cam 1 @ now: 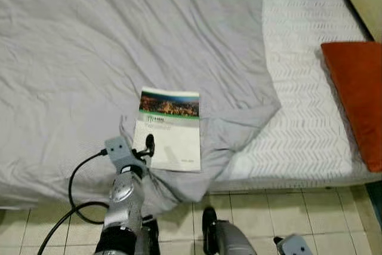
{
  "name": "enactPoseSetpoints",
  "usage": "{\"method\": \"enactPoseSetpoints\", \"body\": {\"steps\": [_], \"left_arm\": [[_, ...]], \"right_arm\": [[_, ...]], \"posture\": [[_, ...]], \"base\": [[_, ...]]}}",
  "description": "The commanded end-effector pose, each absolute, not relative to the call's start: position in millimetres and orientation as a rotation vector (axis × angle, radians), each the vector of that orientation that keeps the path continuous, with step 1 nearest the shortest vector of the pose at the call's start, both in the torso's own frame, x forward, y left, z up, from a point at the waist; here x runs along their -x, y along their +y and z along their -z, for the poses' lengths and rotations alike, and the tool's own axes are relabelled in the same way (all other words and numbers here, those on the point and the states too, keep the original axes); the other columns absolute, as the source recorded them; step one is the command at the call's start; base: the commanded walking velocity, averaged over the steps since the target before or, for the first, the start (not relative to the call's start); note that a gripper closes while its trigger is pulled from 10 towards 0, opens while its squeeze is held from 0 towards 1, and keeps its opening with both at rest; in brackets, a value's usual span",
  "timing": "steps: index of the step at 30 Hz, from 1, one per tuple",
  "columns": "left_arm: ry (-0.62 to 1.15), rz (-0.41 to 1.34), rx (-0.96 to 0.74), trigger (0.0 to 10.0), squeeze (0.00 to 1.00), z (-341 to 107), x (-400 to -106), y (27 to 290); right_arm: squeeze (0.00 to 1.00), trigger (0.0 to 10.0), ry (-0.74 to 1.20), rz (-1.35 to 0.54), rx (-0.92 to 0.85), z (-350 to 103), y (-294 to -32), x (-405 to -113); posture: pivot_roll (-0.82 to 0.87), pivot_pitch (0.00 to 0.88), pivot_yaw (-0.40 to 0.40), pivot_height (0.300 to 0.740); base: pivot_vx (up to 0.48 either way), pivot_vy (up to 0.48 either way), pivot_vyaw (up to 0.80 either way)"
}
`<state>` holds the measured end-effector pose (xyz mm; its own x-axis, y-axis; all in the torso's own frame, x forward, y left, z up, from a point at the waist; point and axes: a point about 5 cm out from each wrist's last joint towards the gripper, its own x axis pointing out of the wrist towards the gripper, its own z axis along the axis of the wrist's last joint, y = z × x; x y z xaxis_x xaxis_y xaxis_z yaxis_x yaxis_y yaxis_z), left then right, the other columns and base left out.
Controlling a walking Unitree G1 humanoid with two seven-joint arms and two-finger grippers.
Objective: Clean up the room
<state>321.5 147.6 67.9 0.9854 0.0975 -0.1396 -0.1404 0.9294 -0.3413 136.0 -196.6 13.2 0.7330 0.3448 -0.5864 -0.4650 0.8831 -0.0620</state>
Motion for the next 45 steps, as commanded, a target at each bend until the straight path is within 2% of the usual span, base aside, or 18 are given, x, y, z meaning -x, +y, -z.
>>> {"method": "enactPoseSetpoints", "body": {"steps": [1, 13, 18, 24, 32, 45], "left_arm": [[0.19, -0.116, 0.37, 10.0, 0.0, -54.5, -311.1, 141.8], [0.247, -0.124, 0.399, 10.0, 0.0, -48.8, -297.4, 131.8], [0.287, -0.155, 0.439, 10.0, 0.0, -45.2, -294.8, 132.8], [0.259, -0.164, 0.375, 10.0, 0.0, -50.7, -295.0, 136.4], [0.328, -0.174, 0.455, 10.0, 0.0, -40.5, -294.0, 132.4], [0.36, -0.205, 0.467, 10.0, 0.0, -31.4, -293.4, 137.1]], "right_arm": [[0.0, 10.0, 0.664, -0.449, 0.211, -4.6, -202.1, -124.3], [0.0, 10.0, 0.666, -0.452, 0.216, -3.9, -203.6, -124.9], [0.0, 10.0, 0.664, -0.454, 0.217, -3.6, -203.8, -126.2], [0.0, 10.0, 0.668, -0.454, 0.218, -2.1, -204.7, -125.6], [0.0, 10.0, 0.668, -0.455, 0.221, -2.0, -204.9, -125.5], [0.0, 10.0, 0.668, -0.457, 0.223, -2.9, -205.5, -125.9]], "posture": [[-0.19, 0.392, -0.089, 0.74], [-0.19, 0.394, -0.088, 0.74], [-0.19, 0.397, -0.091, 0.74], [-0.19, 0.4, -0.092, 0.74], [-0.19, 0.399, -0.093, 0.74], [-0.2, 0.403, -0.1, 0.74]], "base": [[0.0, 0.0, 0.0], [0.0, 0.0, 0.0], [0.0, 0.0, 0.0], [0.0, 0.0, 0.0], [0.0, 0.0, 0.0], [0.0, 0.0, 0.0]]}}
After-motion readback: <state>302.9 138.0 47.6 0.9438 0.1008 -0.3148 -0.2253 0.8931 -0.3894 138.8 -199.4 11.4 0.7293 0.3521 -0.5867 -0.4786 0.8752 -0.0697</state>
